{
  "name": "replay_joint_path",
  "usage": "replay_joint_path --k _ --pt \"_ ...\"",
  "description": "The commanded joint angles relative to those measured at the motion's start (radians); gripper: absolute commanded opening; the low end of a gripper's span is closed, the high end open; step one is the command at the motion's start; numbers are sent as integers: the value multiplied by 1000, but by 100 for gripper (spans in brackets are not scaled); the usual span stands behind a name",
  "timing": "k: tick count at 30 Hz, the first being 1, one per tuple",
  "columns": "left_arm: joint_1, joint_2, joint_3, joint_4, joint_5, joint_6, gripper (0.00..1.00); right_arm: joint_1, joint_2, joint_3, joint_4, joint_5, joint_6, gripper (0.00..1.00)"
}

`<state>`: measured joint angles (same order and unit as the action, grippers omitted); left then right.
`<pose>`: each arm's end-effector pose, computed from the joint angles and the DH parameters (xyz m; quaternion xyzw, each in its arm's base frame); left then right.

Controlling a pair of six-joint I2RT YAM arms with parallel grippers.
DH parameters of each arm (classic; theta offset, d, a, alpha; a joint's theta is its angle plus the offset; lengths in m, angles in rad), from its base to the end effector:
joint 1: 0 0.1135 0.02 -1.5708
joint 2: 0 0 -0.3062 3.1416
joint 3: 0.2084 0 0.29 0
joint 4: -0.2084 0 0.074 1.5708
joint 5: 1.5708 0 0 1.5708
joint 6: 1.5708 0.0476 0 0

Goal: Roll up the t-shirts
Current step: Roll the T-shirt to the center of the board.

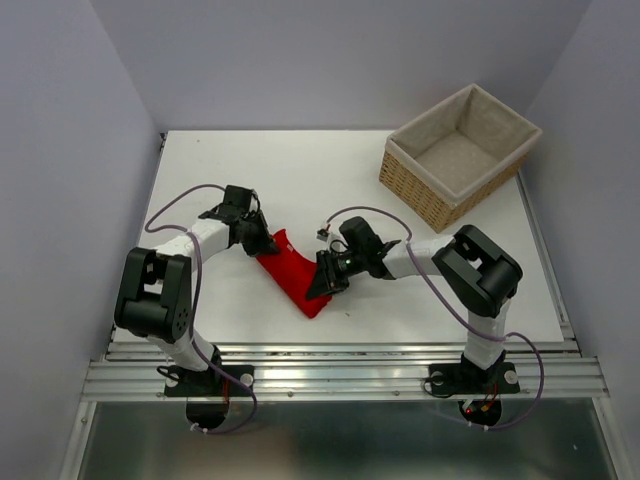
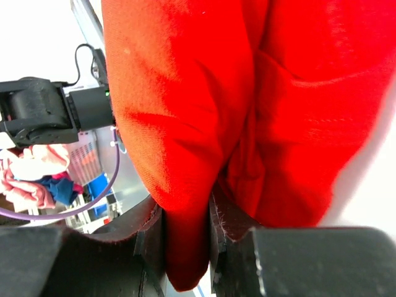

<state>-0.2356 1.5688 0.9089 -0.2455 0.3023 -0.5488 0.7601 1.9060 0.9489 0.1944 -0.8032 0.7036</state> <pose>0.3410 -0.0964 0.1992 -0.0971 0.9306 -0.2549 0.2440 0.2740 0.3077 0.1313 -0.1775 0.8416 0.5092 0.0290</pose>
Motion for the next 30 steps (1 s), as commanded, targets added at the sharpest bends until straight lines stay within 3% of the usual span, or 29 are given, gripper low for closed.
replay_joint_path --k 1,4,10,18,22,24,29,30 --pt "-2 42 42 34 -23 36 0 -2 -50 -33 -39 71 -36 30" --pt "-1 77 50 43 -6 55 0 -2 -99 -51 -70 122 -47 54" --pt "-4 120 71 40 11 73 0 -2 -229 -65 -223 264 -90 74" --pt "-10 120 105 22 24 79 0 8 -481 7 -521 566 -150 79" --pt "-25 117 120 11 20 79 0 102 -493 96 -544 670 -142 63" --pt "-31 115 125 5 15 76 0 166 -446 161 -540 691 -142 35" --pt "-37 119 131 -1 8 72 0 189 -319 243 -465 615 -139 3" --pt "-37 117 133 -3 8 72 0 189 -302 249 -455 615 -130 2"
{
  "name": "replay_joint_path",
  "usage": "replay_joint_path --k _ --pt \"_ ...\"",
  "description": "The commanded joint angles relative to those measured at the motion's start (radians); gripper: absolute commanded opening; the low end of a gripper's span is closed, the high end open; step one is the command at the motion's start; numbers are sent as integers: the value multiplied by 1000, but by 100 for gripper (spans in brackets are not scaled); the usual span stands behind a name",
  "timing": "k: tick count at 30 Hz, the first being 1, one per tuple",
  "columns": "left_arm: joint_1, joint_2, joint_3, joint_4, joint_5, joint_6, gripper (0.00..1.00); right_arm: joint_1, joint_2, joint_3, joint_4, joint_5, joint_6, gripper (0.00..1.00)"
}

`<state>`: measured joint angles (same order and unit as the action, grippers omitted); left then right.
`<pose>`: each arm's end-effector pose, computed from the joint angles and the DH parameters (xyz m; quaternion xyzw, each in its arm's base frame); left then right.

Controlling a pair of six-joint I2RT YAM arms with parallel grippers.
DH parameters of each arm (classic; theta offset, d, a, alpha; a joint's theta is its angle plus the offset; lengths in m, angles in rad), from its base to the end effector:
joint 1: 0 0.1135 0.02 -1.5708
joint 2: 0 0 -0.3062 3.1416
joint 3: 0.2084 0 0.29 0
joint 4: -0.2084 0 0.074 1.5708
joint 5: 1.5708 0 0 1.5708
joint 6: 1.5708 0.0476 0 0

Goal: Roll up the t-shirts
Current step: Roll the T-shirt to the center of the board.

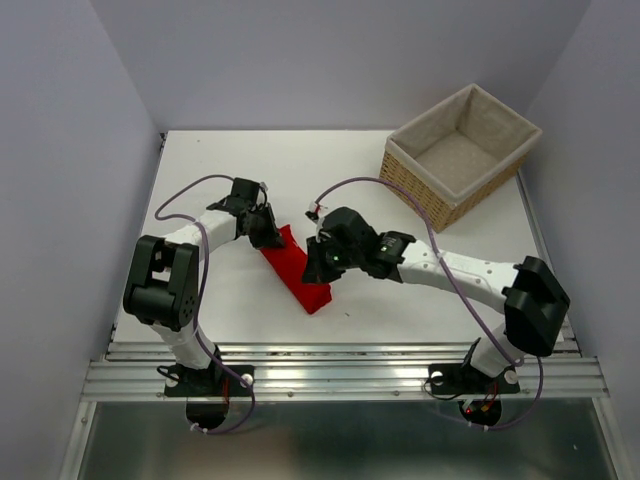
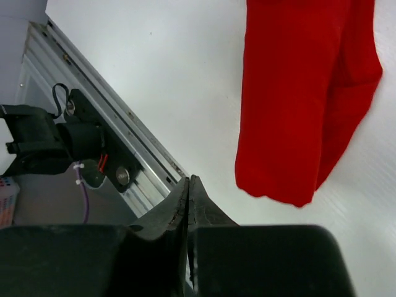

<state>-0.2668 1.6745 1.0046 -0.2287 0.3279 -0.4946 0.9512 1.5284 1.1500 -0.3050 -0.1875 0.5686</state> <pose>0.3678 -0.1164 0.1958 -0.0524 0.9315 -0.2640 0.2448 0.2172 0.3198 0.2941 -0.2104 0.8752 0.3557 0.2516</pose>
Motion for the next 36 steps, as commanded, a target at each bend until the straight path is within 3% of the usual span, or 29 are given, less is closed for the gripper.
replay_joint_path --k 1,13,19,28,36 --pt "-5 11 37 -21 -18 18 0 -2 94 50 52 -7 22 1" --pt "-14 -5 92 -66 -30 39 0 -2 177 -157 96 223 227 1" --pt "-14 -39 126 -87 -29 51 0 -2 196 -228 129 235 229 1" --pt "-18 -88 94 -109 -59 44 0 -2 245 -199 132 244 203 1" --pt "-18 -321 5 -75 -138 -4 0 -2 259 -219 147 223 214 1"
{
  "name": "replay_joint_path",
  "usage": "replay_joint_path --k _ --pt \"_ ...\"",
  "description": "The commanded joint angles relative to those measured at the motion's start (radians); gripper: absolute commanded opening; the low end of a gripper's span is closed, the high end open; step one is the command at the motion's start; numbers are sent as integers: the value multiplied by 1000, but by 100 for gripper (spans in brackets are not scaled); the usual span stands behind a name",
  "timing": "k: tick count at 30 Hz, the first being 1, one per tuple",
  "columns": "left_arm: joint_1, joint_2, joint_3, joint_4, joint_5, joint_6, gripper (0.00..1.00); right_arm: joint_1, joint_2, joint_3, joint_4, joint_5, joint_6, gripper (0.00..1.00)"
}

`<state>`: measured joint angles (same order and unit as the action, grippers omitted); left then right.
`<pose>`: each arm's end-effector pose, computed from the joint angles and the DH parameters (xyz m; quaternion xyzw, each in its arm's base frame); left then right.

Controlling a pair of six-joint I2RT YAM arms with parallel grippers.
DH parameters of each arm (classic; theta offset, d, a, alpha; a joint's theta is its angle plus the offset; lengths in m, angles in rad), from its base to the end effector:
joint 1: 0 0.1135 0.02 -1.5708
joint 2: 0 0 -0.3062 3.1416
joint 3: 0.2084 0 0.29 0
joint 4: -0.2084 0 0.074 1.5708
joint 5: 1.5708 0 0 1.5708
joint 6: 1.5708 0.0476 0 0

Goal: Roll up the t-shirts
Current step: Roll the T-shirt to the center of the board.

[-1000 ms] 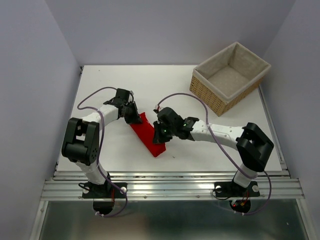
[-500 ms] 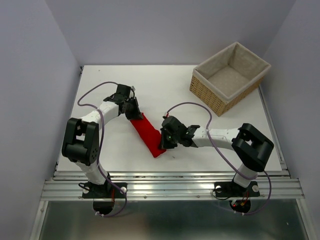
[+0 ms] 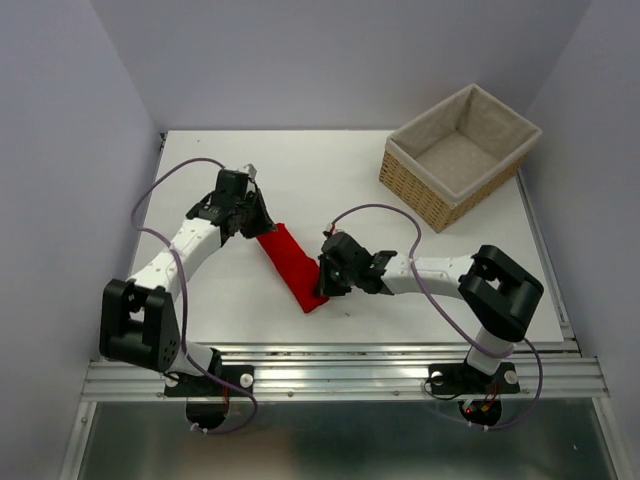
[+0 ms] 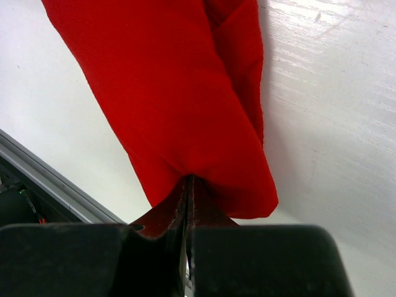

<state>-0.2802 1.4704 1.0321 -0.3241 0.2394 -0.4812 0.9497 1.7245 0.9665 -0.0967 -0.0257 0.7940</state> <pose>0.3415 -0.1100 0.2690 -0.0449 0.9129 -0.2470 0.3217 0.2283 0.3211 0.1729 -0.0773 0.9333 0.2760 0.2163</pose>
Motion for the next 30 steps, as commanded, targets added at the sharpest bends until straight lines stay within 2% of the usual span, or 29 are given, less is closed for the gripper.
replay_joint_path --k 1,7,10,16,20,24,30 --pt "-5 -131 -27 25 -52 -16 0 0 63 -35 -61 61 -10 1" --pt "-5 -125 -63 -4 -92 -31 0 0 57 -35 -63 44 -29 1" --pt "-7 -55 -61 0 -101 -69 0 0 49 -41 -63 43 -47 1" --pt "-7 97 -72 134 -150 -83 0 0 43 -68 -77 33 -87 1" --pt "-10 204 -38 181 -123 -102 0 0 53 -97 -86 35 -113 1" --pt "-11 238 -20 174 -140 -97 0 0 81 -112 -124 61 -150 1" --pt "-11 194 -69 142 -170 -69 0 -9 54 -117 -196 156 -182 1"
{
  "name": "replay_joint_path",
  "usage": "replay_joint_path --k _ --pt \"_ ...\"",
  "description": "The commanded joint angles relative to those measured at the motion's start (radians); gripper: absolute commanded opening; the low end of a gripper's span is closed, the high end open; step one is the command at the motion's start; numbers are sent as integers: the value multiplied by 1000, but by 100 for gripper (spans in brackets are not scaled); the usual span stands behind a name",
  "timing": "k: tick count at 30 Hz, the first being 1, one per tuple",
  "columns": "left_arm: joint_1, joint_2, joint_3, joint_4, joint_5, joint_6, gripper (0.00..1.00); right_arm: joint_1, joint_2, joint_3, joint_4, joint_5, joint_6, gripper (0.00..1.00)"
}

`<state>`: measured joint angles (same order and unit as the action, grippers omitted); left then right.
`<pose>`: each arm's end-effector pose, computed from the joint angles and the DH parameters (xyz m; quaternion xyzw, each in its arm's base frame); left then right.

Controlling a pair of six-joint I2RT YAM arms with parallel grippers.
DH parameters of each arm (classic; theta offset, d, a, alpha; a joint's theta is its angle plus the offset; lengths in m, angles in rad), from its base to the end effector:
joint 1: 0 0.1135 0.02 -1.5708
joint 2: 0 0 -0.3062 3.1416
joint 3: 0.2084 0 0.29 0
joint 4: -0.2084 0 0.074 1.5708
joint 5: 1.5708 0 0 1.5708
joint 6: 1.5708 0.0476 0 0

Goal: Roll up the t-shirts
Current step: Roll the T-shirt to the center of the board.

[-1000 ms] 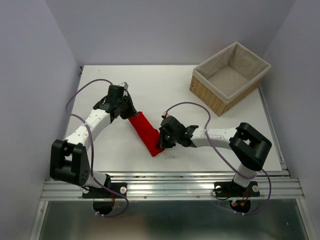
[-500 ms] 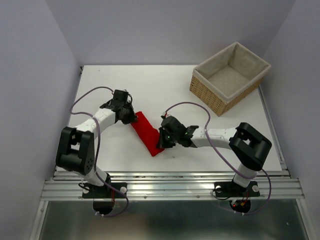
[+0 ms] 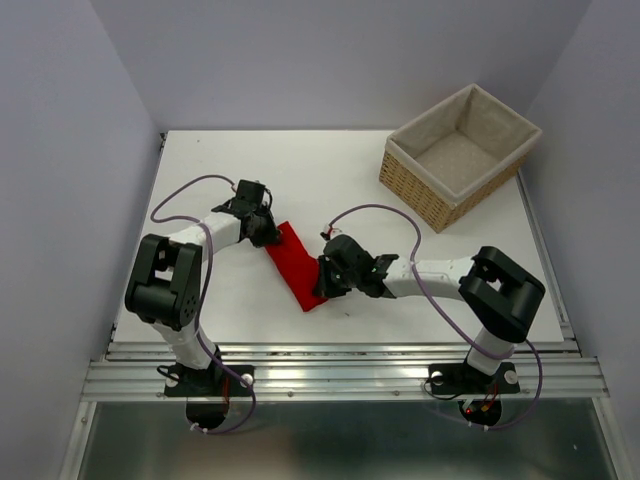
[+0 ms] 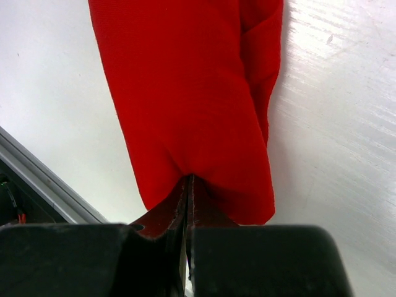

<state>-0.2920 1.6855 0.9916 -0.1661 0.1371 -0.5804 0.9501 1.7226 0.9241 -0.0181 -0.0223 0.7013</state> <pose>0.3722 -0.1187 0.1905 -0.1108 0.9290 -0.2049 0.2875 0.2263 0.3183 0.1662 -0.1194 0.9220 0.2777 0.2420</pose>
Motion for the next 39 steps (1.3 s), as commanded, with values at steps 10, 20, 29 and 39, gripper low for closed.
replay_joint_path --k 10,20,29,39 --pt "-2 -154 -212 -85 -59 -25 0 -86 25 -12 -436 286 -30 14" --pt "-21 -361 -211 -216 -67 -42 0 -99 -178 182 -546 313 -78 67" --pt "-51 -428 -79 -273 -110 -16 0 -99 -204 194 -376 121 15 13" --pt "-68 -268 -80 -190 -100 4 0 -99 -5 154 -295 225 95 1"
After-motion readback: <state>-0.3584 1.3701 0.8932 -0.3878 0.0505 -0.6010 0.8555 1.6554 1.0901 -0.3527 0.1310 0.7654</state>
